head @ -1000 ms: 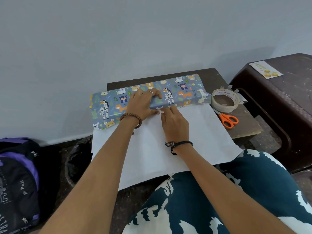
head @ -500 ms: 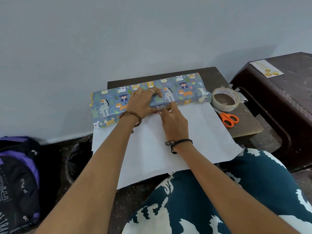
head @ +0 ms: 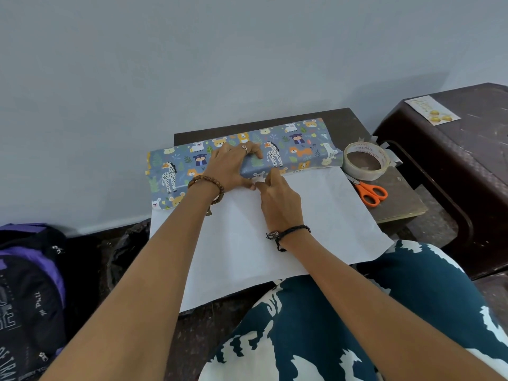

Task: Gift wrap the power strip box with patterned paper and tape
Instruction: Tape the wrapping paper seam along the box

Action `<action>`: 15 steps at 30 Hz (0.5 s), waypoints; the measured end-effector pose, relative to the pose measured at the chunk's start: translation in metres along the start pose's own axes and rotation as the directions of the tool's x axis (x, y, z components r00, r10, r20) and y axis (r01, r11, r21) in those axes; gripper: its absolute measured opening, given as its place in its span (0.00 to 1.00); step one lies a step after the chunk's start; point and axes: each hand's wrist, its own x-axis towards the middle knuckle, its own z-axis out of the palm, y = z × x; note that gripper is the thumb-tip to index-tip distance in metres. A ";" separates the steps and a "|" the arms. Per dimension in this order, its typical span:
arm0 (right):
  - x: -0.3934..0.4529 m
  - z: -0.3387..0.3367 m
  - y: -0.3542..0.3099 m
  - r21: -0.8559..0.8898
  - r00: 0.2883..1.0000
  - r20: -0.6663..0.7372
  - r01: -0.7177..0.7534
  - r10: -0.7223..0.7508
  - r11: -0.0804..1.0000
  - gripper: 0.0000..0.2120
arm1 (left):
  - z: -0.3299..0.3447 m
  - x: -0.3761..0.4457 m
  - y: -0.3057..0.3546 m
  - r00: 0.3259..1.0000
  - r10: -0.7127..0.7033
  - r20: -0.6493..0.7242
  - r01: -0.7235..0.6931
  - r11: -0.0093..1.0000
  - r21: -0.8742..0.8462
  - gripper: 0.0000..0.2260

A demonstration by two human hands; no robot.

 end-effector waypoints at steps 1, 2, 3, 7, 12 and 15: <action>-0.001 0.000 0.000 0.011 1.000 0.014 -0.004 0.004 1.000 0.09 | -0.001 0.001 -0.001 1.000 0.002 0.009 -0.002 1.000 -0.009 0.28; -0.001 0.001 0.001 0.014 1.000 0.023 -0.003 0.003 1.000 0.09 | -0.001 0.001 -0.002 1.000 0.008 0.017 -0.007 1.000 -0.017 0.27; -0.002 0.001 0.003 0.024 0.999 0.043 -0.004 0.003 1.000 0.08 | -0.002 0.002 -0.002 1.000 0.013 0.024 -0.013 1.000 -0.028 0.27; -0.004 0.008 0.013 -0.007 0.982 0.185 -0.031 0.032 0.999 0.18 | -0.003 0.004 -0.003 1.000 0.010 -0.012 -0.011 0.995 -0.103 0.21; -0.003 0.006 0.022 -0.011 0.966 0.258 -0.036 0.038 0.999 0.20 | 0.011 -0.001 0.006 0.981 -0.032 -0.189 0.022 0.998 -0.055 0.16; -0.003 0.006 0.022 -0.021 0.961 0.275 0.001 0.005 1.000 0.21 | 0.013 -0.002 0.007 0.974 -0.024 -0.225 0.020 1.000 -0.020 0.16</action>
